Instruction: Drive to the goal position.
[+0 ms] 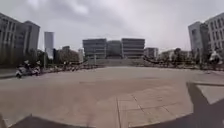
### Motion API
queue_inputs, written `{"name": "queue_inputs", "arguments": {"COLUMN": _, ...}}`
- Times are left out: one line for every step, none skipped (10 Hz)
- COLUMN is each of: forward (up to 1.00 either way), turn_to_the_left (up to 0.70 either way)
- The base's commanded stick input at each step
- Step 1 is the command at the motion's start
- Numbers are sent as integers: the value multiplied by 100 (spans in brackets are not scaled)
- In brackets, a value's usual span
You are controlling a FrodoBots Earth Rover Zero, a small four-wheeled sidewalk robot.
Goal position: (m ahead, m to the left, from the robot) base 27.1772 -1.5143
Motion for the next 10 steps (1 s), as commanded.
{"name": "queue_inputs", "arguments": {"forward": 70, "turn_to_the_left": 2}}
{"name": "queue_inputs", "arguments": {"forward": 70, "turn_to_the_left": 2}}
{"name": "queue_inputs", "arguments": {"forward": 70, "turn_to_the_left": 2}}
{"name": "queue_inputs", "arguments": {"forward": 70, "turn_to_the_left": 2}}
{"name": "queue_inputs", "arguments": {"forward": 70, "turn_to_the_left": 2}}
{"name": "queue_inputs", "arguments": {"forward": 70, "turn_to_the_left": 2}}
{"name": "queue_inputs", "arguments": {"forward": 70, "turn_to_the_left": 2}}
{"name": "queue_inputs", "arguments": {"forward": 70, "turn_to_the_left": 2}}
{"name": "queue_inputs", "arguments": {"forward": 70, "turn_to_the_left": 2}}
{"name": "queue_inputs", "arguments": {"forward": 70, "turn_to_the_left": 2}}
